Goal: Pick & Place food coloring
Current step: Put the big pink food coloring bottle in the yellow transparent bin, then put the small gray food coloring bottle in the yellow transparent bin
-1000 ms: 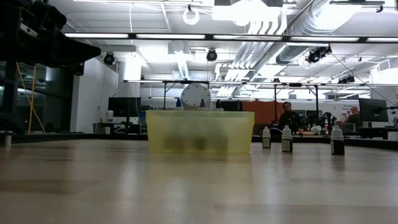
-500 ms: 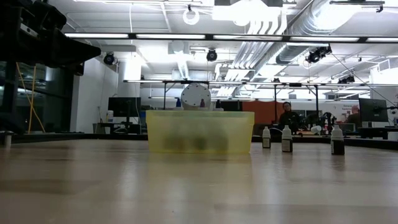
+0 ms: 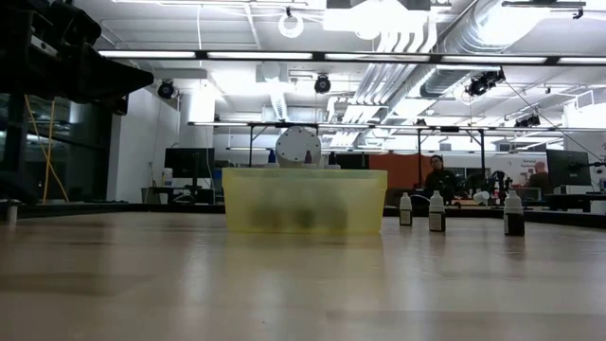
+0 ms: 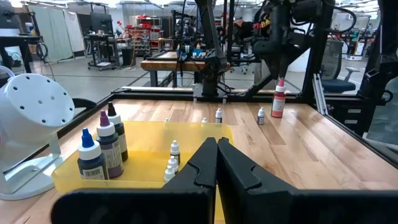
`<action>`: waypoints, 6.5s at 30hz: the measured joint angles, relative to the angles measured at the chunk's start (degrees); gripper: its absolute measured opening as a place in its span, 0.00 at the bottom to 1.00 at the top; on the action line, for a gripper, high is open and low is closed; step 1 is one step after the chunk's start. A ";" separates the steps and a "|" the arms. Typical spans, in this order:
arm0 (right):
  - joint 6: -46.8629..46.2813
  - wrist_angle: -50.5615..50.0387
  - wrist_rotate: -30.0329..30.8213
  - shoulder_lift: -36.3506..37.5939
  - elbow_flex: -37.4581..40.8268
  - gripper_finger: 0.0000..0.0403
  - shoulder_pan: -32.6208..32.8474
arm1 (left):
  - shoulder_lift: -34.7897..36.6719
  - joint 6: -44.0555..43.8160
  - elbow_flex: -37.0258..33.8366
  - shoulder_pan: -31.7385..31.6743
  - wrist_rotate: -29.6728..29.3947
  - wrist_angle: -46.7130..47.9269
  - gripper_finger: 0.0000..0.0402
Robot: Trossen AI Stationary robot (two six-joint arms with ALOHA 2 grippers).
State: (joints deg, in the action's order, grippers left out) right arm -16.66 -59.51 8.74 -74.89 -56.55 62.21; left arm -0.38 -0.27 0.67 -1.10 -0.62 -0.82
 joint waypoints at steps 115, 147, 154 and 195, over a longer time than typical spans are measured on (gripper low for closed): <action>16.07 -9.23 -2.44 -34.07 -63.41 0.28 -61.84 | 0.00 0.00 0.00 0.01 0.00 0.00 0.00; 6.13 0.43 -2.78 -40.96 -44.21 0.28 -76.92 | -0.02 0.00 0.00 -0.01 0.00 0.00 0.00; 3.66 4.30 -2.76 -40.83 -40.75 0.28 -78.18 | -0.02 0.00 0.00 0.00 0.00 0.00 0.00; 2.27 3.22 -0.94 -32.36 -40.03 0.54 -78.64 | -0.02 0.00 0.00 0.01 0.00 0.00 0.00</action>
State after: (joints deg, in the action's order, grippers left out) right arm -14.39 -56.29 7.80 -107.25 -96.57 -16.43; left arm -0.40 -0.27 0.67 -1.08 -0.62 -0.82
